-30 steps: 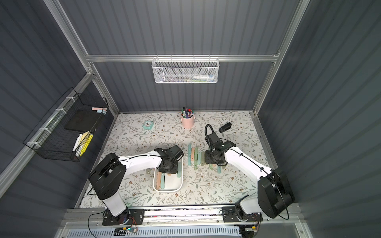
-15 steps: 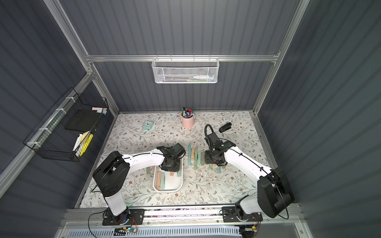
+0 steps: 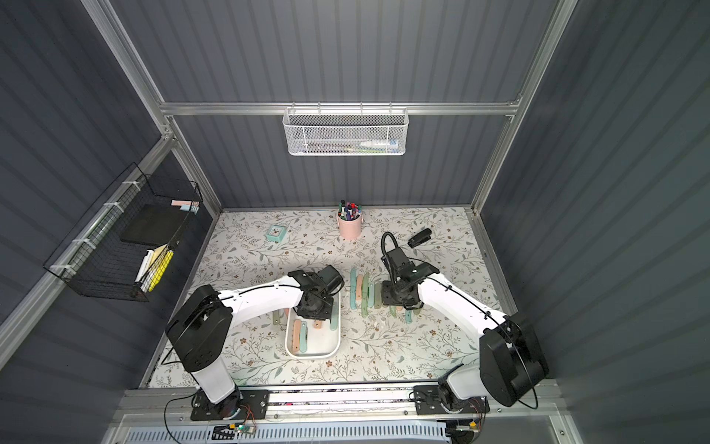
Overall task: Take the fruit knife out of the storage box
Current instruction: Pick up the fruit knife from the storage box, then place the fruit knife at the center of the board.
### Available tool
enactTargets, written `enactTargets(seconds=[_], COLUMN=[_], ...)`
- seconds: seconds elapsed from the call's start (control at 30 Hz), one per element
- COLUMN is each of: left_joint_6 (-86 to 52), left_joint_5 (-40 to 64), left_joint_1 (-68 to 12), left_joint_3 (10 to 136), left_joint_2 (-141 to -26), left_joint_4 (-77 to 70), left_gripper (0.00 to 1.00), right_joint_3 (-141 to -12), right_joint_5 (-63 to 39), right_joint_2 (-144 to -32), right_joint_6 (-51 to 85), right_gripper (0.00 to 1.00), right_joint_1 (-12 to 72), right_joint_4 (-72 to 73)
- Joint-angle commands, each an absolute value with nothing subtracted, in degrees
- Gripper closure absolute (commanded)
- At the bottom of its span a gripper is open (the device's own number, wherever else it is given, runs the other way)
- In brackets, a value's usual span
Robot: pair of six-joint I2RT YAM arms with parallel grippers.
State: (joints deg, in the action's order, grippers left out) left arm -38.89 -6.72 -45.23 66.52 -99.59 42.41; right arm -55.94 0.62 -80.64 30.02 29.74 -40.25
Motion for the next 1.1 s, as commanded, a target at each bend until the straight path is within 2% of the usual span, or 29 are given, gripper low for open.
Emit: enactTargets(seconds=[0.0, 0.17, 0.37, 0.53, 0.8, 1.07], left_joint_6=[-36.1, -35.2, -32.6, -31.1, -33.8, -32.5], left_joint_5=[-8.4, -8.8, -8.1, -4.5, -2.4, -2.0], left_joint_1=[-45.1, -41.3, -29.9, -19.7, -14.1, -13.3], left_joint_3=[69.0, 67.3, 59.9, 52.8, 45.6, 47.5], left_joint_2=[-92.8, -84.3, -73.1, -69.2, -76.5, -83.5], left_joint_4=[47.0, 50.9, 53.4, 51.9, 43.5, 40.2], left_gripper=[0.77, 0.76, 0.75, 0.74, 0.72, 0.71], right_joint_3=[-56.3, -55.9, -55.9, -56.1, -56.5, -56.1], right_joint_5=[1.3, 0.7, 0.5, 0.0, -0.2, -0.2], right_joint_2=[-80.9, -81.0, -81.1, -81.4, -81.5, -81.1], right_joint_6=[30.9, 31.0, 30.9, 30.8, 30.5, 30.6], right_gripper=[0.54, 0.54, 0.54, 0.54, 0.54, 0.54], right_joint_1=[30.0, 30.0, 30.0, 30.2, 30.4, 30.5], right_joint_4=[-40.3, -39.7, -39.3, -39.1, -39.7, -39.9])
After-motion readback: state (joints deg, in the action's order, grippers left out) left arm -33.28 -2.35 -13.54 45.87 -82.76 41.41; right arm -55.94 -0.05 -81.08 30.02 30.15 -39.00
